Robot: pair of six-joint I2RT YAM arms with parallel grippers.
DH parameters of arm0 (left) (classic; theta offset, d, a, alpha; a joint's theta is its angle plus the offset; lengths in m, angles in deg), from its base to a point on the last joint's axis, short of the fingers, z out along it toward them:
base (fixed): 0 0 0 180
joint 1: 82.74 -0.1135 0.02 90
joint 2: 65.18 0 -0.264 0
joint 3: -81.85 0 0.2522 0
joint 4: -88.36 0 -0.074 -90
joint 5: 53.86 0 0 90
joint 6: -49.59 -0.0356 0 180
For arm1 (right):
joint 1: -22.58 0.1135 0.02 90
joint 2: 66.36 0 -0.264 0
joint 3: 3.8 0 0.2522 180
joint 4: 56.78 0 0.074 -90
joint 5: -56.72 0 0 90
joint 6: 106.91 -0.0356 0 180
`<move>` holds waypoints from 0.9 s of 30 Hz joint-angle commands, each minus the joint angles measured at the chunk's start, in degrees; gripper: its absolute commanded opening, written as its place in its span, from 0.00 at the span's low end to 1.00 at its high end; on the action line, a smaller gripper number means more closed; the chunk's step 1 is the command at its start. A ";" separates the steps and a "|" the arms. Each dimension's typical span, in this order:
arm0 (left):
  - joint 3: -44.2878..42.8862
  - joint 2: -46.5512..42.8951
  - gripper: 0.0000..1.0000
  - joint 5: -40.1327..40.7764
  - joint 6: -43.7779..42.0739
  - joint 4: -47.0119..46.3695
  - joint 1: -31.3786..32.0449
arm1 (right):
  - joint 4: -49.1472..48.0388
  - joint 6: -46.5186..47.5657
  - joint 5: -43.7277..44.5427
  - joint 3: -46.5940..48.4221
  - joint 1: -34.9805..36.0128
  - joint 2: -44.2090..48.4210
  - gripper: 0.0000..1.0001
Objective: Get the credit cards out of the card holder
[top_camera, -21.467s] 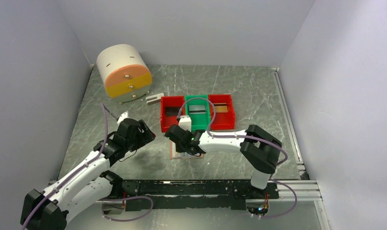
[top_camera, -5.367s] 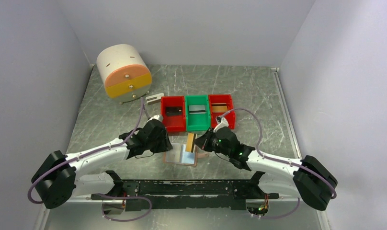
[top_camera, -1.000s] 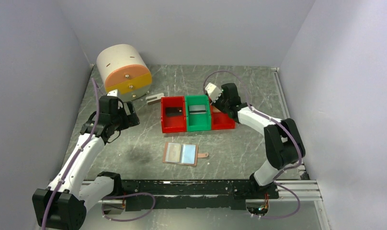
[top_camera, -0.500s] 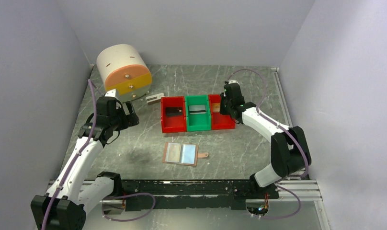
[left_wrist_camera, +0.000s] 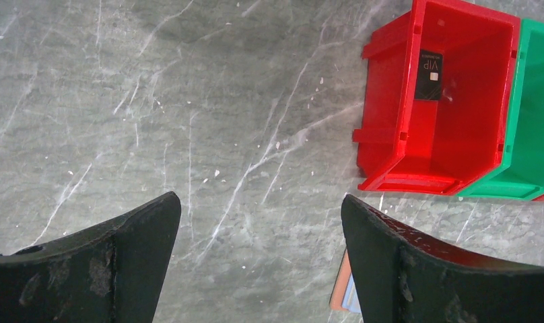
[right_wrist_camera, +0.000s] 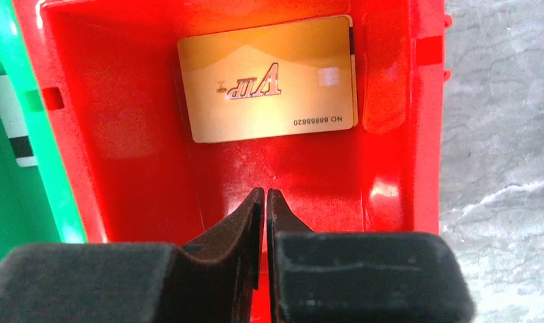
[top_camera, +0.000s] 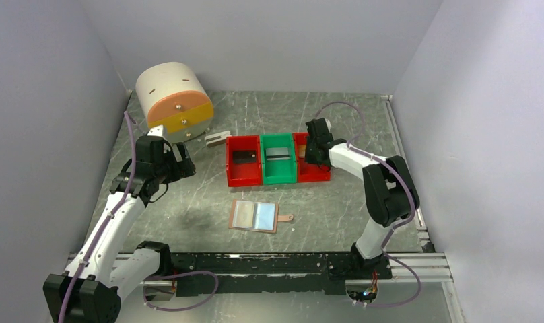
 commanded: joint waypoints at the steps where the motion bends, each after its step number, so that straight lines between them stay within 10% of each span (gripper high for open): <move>1: 0.29 0.10 0.94 -1.16 -0.92 -1.37 -0.29 | -1.07 -0.02 2.08 2.33 -0.25 -2.90 0.10; 27: 0.24 1.04 0.94 -1.40 -1.02 -1.26 -0.29 | -5.93 0.67 3.25 3.95 -0.28 -8.96 0.13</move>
